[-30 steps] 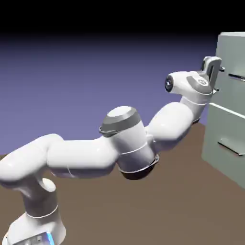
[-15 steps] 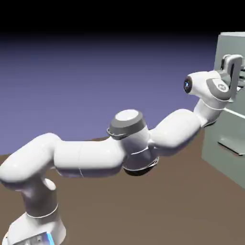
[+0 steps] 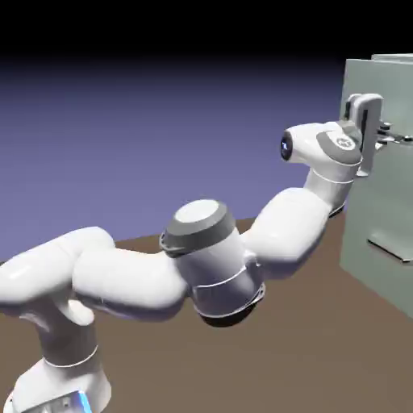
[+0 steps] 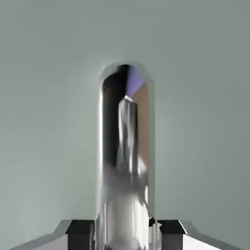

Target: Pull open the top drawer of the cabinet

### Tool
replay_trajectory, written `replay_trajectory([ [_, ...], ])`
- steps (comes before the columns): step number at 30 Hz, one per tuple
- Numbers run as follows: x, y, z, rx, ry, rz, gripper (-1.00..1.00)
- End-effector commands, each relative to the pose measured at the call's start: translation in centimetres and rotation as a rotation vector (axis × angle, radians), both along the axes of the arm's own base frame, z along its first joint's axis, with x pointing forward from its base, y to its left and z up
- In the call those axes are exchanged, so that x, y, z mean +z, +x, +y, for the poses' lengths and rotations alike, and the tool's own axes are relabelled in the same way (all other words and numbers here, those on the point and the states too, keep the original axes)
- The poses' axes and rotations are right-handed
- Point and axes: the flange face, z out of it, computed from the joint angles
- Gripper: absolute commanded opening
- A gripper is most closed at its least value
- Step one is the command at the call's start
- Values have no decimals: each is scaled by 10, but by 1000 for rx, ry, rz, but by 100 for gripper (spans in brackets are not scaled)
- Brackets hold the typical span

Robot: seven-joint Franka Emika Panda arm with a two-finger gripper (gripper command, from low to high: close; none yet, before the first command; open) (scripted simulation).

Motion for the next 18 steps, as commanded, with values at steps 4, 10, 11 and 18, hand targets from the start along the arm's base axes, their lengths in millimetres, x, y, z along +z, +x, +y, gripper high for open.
replay_trajectory([
  [4,0,-34,0,0,0,1,-100],
  [10,0,-90,0,0,0,1,-100],
  [11,0,-100,0,0,0,1,-100],
  [18,0,-176,0,0,0,1,-100],
])
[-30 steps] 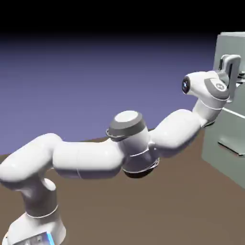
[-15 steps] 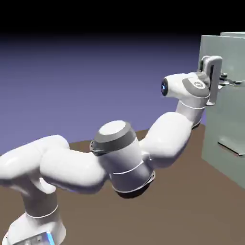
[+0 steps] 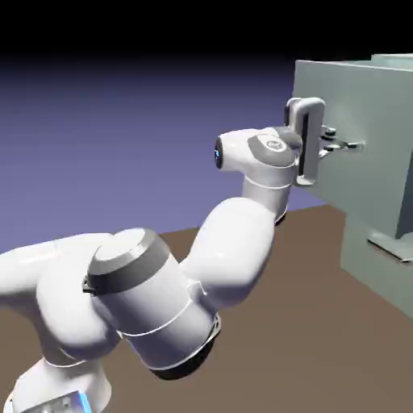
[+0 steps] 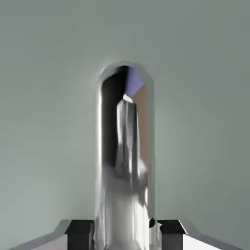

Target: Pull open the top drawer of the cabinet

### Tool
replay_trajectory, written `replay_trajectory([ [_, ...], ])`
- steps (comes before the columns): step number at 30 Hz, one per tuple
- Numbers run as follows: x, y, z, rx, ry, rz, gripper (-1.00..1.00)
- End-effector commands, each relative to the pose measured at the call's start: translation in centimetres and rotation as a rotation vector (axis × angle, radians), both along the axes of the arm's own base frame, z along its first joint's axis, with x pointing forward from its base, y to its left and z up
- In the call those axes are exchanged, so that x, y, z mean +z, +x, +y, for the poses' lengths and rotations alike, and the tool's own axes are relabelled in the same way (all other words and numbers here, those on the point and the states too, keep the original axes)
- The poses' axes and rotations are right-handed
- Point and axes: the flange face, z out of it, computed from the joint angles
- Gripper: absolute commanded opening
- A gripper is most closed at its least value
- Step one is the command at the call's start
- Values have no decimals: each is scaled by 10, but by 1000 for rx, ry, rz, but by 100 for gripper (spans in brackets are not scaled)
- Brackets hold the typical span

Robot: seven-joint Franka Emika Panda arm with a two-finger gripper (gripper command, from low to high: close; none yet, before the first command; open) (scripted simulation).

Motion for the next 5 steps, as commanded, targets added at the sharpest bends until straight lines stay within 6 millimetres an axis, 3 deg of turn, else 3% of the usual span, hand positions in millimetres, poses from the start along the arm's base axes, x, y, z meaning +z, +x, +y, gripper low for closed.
replay_trajectory([
  [1,0,-8,0,0,0,2,-100],
  [2,0,-8,0,0,0,2,100],
  [3,0,-8,0,0,0,2,100],
  [5,1,-32,-1,1,2,2,100],
])
